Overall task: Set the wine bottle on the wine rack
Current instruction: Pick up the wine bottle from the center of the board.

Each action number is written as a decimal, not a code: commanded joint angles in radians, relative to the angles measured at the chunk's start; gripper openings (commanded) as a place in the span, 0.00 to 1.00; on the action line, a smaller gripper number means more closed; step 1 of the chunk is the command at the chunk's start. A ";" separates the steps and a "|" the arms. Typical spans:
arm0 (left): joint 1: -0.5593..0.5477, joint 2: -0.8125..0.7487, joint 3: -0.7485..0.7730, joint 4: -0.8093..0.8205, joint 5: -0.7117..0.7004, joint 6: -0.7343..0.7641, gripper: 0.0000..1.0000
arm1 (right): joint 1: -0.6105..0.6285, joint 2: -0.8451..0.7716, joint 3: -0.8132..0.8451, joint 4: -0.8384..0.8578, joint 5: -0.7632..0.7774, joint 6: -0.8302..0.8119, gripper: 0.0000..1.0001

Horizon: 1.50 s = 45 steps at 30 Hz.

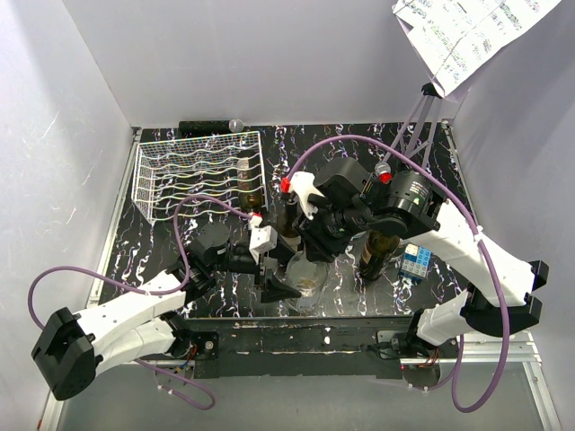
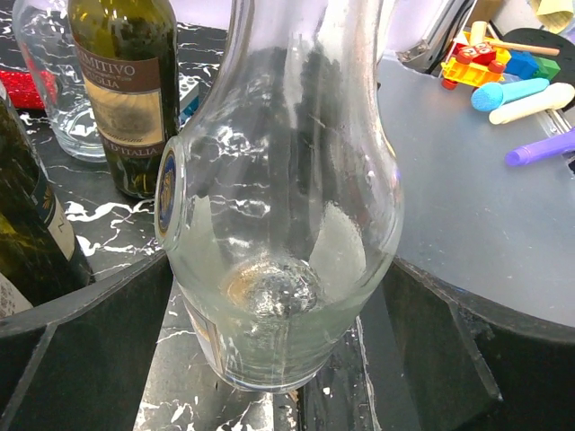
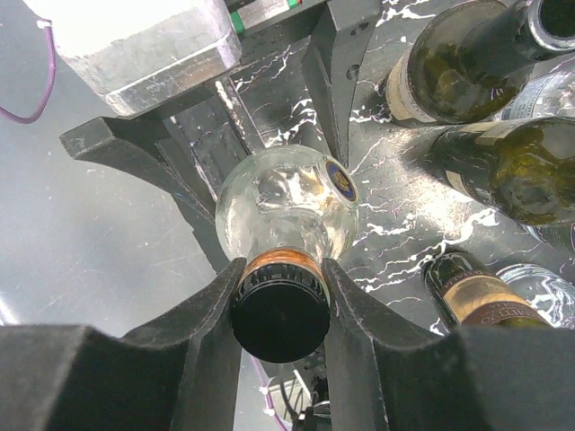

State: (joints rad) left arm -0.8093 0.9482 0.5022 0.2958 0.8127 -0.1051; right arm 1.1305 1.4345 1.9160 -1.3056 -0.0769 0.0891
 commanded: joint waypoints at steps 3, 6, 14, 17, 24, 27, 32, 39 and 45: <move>-0.004 0.041 0.048 0.052 0.029 -0.024 0.98 | 0.014 -0.066 0.063 0.259 -0.126 0.021 0.01; -0.004 0.047 0.049 0.046 0.032 -0.031 0.98 | 0.015 -0.074 0.060 0.261 -0.126 0.020 0.01; -0.005 0.069 0.050 0.062 0.077 -0.080 0.98 | 0.015 -0.106 0.037 0.302 -0.129 0.021 0.01; -0.004 0.080 0.056 0.060 0.085 -0.103 0.98 | 0.015 -0.109 0.049 0.315 -0.124 0.026 0.01; -0.005 0.112 0.091 0.022 0.103 -0.114 0.93 | 0.015 -0.109 0.060 0.330 -0.129 0.031 0.01; -0.004 0.112 0.102 -0.010 0.092 -0.085 0.70 | 0.015 -0.112 0.046 0.330 -0.129 0.028 0.01; -0.004 0.109 0.124 -0.093 0.076 -0.028 0.26 | 0.015 -0.131 0.008 0.332 -0.129 0.029 0.01; -0.004 0.071 0.154 -0.230 -0.029 0.035 0.69 | 0.015 -0.151 -0.023 0.309 -0.103 0.032 0.01; -0.004 -0.037 0.127 -0.326 -0.182 0.079 0.98 | 0.015 -0.174 -0.063 0.308 -0.072 0.038 0.01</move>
State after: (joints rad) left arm -0.8204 0.9791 0.6292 0.0811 0.8101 -0.0776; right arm 1.1336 1.3357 1.8339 -1.1969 -0.0742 0.0803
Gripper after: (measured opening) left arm 0.981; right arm 0.423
